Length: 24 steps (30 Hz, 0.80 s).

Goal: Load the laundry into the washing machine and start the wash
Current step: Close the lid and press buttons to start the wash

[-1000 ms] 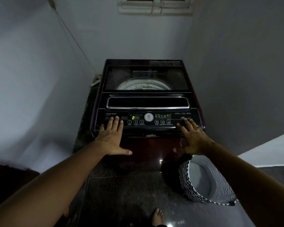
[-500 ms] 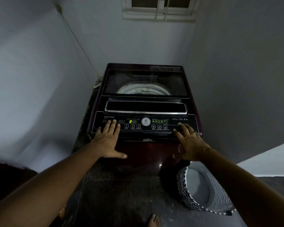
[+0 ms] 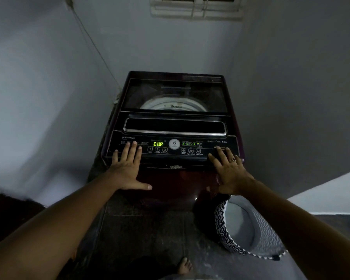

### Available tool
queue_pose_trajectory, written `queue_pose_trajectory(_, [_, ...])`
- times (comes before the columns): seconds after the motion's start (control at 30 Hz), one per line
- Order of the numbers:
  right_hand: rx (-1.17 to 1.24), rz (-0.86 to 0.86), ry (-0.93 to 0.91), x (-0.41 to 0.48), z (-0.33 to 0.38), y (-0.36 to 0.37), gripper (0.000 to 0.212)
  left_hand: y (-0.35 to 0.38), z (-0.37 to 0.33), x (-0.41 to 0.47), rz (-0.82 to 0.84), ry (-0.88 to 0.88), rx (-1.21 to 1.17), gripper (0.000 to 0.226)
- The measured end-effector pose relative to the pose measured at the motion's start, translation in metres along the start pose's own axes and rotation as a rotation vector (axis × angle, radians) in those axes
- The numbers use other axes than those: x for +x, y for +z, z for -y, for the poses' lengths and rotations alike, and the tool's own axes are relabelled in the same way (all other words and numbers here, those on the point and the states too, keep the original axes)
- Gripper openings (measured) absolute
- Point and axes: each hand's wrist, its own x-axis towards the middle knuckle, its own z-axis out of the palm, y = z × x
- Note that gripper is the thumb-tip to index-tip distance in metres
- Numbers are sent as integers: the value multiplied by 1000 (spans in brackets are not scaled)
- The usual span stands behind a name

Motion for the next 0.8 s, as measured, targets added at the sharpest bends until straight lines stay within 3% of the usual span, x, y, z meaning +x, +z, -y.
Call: queue_pose_trajectory(0.8, [21,10,-16,-2,-1,0,135,-2,-4,-2,-5,-23,-5,155])
